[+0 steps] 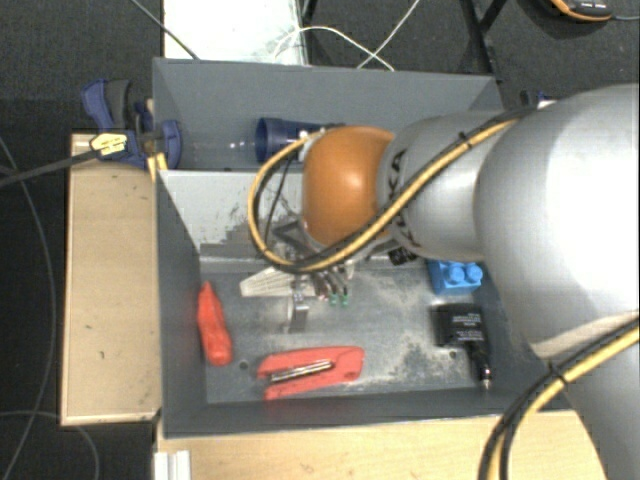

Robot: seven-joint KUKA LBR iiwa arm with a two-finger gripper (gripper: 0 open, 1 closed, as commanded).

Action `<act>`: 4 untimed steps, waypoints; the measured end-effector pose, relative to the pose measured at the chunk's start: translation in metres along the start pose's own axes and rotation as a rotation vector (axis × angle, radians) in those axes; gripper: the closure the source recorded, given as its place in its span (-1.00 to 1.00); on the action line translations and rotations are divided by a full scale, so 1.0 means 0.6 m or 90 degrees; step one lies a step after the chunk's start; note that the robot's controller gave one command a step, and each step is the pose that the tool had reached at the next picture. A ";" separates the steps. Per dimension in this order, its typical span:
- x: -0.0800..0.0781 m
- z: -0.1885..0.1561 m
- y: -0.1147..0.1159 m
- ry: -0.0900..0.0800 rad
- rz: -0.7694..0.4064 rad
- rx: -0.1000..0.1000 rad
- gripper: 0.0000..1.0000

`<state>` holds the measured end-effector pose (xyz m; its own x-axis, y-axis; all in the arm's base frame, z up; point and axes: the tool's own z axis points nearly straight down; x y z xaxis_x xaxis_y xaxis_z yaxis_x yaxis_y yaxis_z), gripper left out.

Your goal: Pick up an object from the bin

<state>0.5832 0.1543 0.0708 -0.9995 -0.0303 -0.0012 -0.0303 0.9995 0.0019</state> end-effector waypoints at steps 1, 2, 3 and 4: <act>-0.001 0.000 -0.003 -0.003 -0.022 -0.001 -1.00; -0.002 -0.002 0.000 -0.002 0.000 -0.001 -1.00; -0.002 -0.002 -0.002 -0.002 -0.012 -0.001 -1.00; -0.007 -0.008 0.002 -0.008 0.000 -0.004 1.00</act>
Offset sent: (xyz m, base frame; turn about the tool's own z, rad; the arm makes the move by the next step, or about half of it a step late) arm 0.0001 0.0000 0.0001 -0.0009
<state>0.5873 0.1557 0.0758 -0.9994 -0.0309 -0.0144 -0.0310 0.9995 0.0078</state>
